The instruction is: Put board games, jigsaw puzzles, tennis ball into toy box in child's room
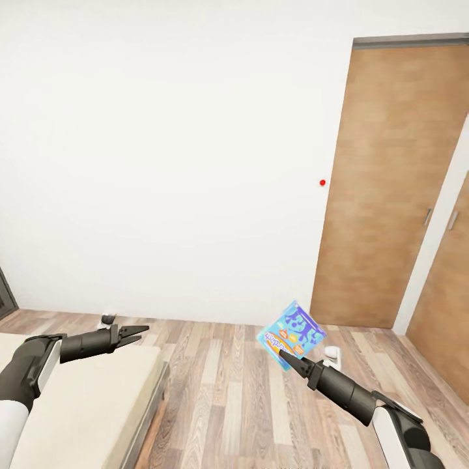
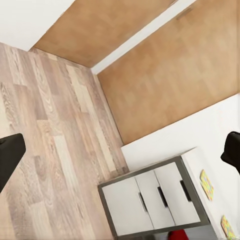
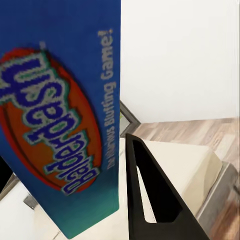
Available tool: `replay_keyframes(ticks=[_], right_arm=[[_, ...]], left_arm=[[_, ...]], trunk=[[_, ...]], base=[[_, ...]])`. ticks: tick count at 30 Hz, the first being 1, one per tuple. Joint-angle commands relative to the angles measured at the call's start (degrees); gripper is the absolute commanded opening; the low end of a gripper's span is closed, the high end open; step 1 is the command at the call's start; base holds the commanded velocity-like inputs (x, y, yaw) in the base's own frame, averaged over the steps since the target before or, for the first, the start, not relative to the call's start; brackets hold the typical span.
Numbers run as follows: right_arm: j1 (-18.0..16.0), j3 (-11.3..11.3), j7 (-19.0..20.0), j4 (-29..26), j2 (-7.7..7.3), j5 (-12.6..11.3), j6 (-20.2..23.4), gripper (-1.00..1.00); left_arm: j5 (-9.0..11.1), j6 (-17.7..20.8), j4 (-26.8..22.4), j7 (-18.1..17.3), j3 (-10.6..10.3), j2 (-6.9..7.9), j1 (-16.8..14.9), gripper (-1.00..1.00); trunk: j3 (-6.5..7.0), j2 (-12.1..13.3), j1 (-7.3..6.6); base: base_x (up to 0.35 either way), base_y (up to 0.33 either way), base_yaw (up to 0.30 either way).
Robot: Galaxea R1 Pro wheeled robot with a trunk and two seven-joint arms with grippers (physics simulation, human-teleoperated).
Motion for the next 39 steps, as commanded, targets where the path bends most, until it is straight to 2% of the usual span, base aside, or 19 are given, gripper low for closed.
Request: replay_keyframes(ticks=[1,39], right_arm=[[0.0,0.0,0.1,0.0,0.0,-0.4,0.4,-1.0],[-0.1,-0.1,0.1,0.1,-0.15,-0.4,0.5,-1.0]], left_arm=[[0.1,0.6,0.0,-0.1,0.0,0.02,0.0,1.0],[0.1,0.6,0.0,0.0,0.0,0.02,0.0,1.0]], trunk=[[-0.02,0.0,0.02],[-0.03,0.0,0.02]], base=[[-0.001,0.0,-0.283],[0.0,0.0,-0.287]])
